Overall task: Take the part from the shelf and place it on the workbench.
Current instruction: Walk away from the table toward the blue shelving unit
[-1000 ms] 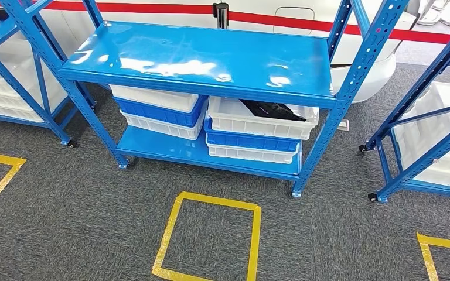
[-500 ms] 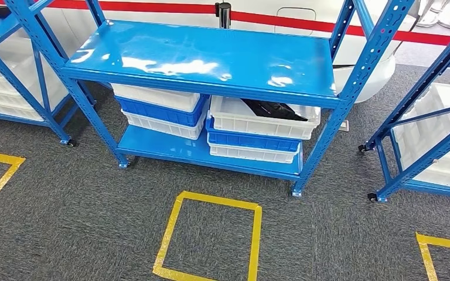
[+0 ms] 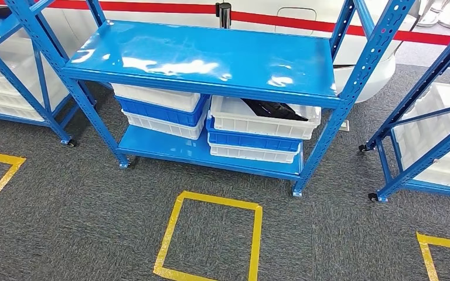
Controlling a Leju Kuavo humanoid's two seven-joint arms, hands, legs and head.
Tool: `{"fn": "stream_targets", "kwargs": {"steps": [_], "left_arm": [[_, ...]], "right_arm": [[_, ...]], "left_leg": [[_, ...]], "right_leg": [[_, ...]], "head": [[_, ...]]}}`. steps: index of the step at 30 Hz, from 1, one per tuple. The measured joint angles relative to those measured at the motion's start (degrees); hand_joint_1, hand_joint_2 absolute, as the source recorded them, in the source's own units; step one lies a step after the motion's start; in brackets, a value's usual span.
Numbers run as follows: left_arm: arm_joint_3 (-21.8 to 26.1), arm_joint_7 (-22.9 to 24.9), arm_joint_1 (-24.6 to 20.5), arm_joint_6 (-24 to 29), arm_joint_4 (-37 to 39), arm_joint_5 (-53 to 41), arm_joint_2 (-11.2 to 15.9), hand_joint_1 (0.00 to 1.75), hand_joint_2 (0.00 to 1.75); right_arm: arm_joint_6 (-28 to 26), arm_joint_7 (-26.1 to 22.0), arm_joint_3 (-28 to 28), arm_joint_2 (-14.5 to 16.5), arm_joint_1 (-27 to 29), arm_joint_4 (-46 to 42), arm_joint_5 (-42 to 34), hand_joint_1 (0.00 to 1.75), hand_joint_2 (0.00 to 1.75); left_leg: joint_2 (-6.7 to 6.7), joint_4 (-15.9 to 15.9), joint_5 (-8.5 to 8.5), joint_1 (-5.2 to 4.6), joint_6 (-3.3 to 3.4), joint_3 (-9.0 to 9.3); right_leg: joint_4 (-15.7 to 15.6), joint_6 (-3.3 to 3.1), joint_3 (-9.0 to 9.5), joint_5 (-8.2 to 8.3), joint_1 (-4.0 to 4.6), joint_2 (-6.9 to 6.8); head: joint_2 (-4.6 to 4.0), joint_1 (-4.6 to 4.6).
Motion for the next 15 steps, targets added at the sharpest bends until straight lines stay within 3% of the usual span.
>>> {"fn": "stream_targets", "kwargs": {"steps": [8,12,15], "left_arm": [[-9.48,0.25,2.71,-0.75,-1.79,9.78,2.07,0.0,1.75],[-15.16,0.65,4.3,-1.29,-2.98,15.55,3.27,0.0,0.0],[-19.18,0.9,5.38,-1.76,-3.86,19.55,4.12,0.0,0.0]], "right_arm": [[5.31,-0.85,1.66,-1.43,2.19,-1.47,0.75,0.0,1.75],[8.52,-1.91,2.59,-2.26,3.38,-2.67,1.1,0.0,0.0],[10.82,-2.65,3.13,-2.82,4.25,-3.61,1.39,0.0,0.0]], "left_leg": [[0.0,-0.01,-0.01,0.0,0.0,-0.06],[0.0,-0.01,-0.02,0.0,0.01,-0.15],[0.0,-0.01,-0.03,0.0,0.01,-0.17]], "right_leg": [[0.0,0.0,-0.07,-0.01,0.01,0.0],[0.0,0.0,-0.1,-0.01,0.0,0.0],[0.0,0.0,-0.11,-0.01,0.0,0.0]], "head": [[0.0,0.0],[0.0,0.0],[0.0,0.0]]}}
